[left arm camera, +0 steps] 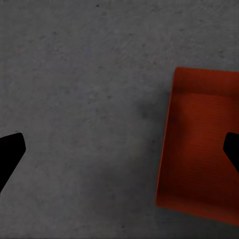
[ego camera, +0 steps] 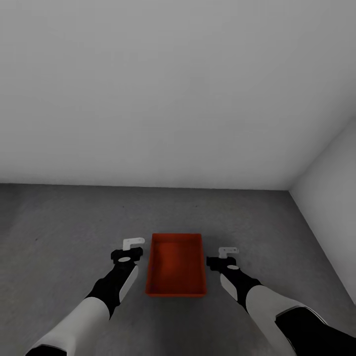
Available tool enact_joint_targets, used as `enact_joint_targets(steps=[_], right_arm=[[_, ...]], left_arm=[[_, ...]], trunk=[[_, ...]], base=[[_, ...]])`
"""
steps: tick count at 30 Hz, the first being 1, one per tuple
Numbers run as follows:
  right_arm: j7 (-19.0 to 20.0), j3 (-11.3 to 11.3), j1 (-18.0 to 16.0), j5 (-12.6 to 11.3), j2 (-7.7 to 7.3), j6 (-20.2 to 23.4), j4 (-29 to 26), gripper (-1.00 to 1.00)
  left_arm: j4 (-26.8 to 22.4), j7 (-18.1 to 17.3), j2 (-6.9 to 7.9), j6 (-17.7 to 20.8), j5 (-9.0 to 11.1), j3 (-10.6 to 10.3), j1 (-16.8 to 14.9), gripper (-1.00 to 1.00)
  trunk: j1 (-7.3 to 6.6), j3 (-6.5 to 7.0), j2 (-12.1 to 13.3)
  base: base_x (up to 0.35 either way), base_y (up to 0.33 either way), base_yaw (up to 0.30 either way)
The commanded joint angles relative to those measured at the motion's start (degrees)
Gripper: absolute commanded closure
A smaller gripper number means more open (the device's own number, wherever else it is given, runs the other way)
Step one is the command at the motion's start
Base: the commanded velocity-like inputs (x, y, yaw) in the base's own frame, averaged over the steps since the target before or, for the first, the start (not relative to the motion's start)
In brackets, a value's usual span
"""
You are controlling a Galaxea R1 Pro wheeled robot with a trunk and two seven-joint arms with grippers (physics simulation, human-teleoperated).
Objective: Move the two storage containers from the living room to the garage. In the garage, place one container on the floor and stack the other container on top of it (either order is fine).
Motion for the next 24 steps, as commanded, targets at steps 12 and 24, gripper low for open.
enact_joint_targets(steps=[12, 24], right_arm=[[-0.2, 0.4, 0.0, -0.6, -0.04, 0.2, 0.1, -1.00], [-0.2, 0.5, 0.0, -0.5, 0.00, -0.1, 0.1, -1.00]], left_arm=[[-0.2, 0.5, 0.04, 0.2, 0.6, -0.4, 0.0, -1.00], [-0.3, 0.8, -0.06, 0.2, 0.6, -0.4, 0.0, -1.00]], trunk=[[-2.18, 1.74, 4.0], [-2.18, 1.74, 4.0]], base=[[0.000, 0.000, 0.000], [0.000, 0.000, 0.000]])
